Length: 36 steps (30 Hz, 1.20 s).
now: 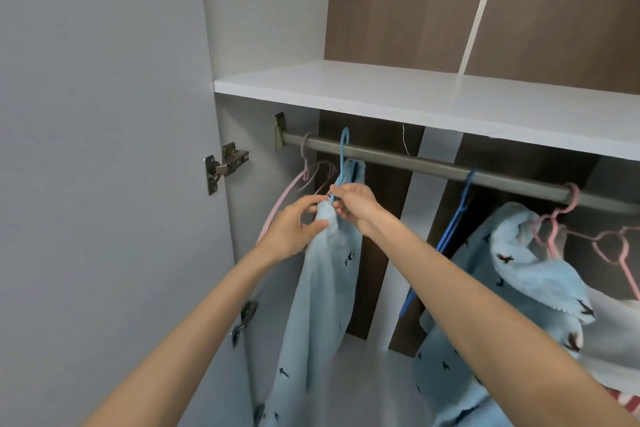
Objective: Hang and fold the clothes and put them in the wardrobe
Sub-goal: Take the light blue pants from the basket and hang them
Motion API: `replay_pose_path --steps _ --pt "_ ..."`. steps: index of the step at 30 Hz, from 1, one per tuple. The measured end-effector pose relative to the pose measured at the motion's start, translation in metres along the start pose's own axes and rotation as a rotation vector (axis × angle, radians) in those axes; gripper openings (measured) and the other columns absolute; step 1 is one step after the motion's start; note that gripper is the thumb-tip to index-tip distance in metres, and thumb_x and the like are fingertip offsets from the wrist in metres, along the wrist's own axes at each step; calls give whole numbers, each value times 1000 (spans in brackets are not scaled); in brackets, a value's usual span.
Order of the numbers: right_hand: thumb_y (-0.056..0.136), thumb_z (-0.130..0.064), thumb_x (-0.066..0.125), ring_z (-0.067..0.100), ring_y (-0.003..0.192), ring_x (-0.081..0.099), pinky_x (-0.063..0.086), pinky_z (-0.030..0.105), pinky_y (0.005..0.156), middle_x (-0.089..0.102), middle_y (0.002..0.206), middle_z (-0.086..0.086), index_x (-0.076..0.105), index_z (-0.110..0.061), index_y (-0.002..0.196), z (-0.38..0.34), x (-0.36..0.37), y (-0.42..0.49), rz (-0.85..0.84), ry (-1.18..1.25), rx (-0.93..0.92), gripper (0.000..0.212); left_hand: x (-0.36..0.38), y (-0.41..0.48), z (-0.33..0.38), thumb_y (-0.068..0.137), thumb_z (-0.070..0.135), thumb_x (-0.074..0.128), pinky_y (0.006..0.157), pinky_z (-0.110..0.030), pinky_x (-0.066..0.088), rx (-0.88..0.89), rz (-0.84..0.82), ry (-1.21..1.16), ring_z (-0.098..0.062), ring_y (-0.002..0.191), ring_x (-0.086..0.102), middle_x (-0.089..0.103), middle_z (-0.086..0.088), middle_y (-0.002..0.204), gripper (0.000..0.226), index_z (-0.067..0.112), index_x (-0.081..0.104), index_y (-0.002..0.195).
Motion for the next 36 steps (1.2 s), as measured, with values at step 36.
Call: replay_pose_path --steps 36 --pt "95 -13 53 21 95 61 51 34 91 61 105 8 53 -15 102 126 -27 25 72 -93 -58 7 77 -33 -129 84 33 69 87 -27 50 -388 35 -7 -12 101 59 62 2 117 56 20 46 133"
Point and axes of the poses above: each hand's wrist, its own y-axis towards the middle knuckle, its own x-axis out of the palm, z = x × y, the point moved 7 cm from there along y, towards the middle knuckle
